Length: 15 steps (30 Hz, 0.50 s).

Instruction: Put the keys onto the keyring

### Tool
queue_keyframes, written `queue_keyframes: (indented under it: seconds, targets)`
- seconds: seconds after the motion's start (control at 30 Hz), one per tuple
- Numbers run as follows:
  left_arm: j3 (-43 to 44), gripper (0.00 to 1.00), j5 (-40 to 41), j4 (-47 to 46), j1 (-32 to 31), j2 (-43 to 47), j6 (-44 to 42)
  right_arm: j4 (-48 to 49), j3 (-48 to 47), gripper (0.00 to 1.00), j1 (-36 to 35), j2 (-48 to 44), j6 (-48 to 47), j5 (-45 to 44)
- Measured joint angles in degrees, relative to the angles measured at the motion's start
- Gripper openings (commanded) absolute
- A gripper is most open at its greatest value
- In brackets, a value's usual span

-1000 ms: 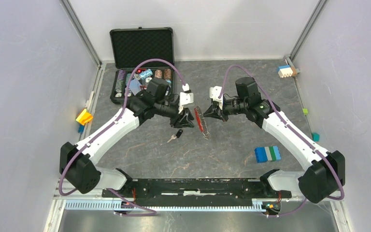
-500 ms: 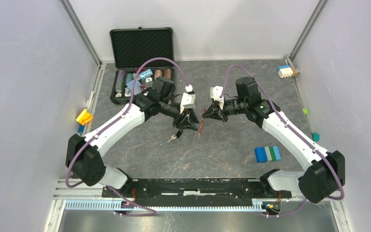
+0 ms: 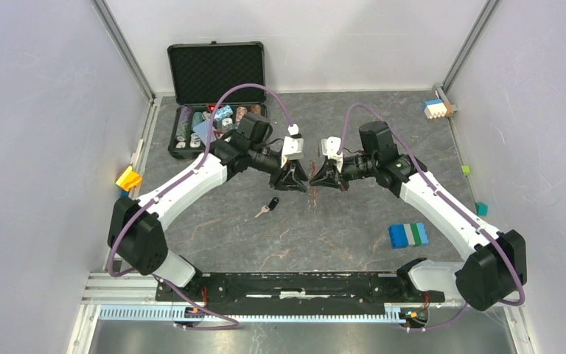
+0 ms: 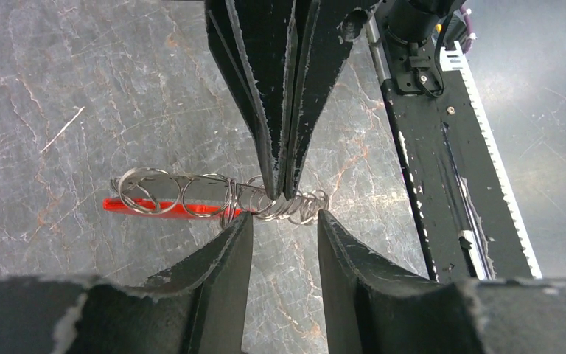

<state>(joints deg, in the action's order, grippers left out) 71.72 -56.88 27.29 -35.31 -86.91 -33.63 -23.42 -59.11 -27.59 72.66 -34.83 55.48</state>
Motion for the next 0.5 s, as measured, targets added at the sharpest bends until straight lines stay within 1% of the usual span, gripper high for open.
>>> queue_keyframes:
  seconds: [0.3,0.5]
  targets:
    - [0.00,0.44,0.15,-1.86,0.04,-0.07,0.72,0.33,0.00,0.00,0.00,0.00,0.59,-0.90]
    - [0.00,0.45,1.51,-0.04,0.04,0.04,-3.67,0.52,0.00,0.00,0.00,0.02,1.40,-3.43]
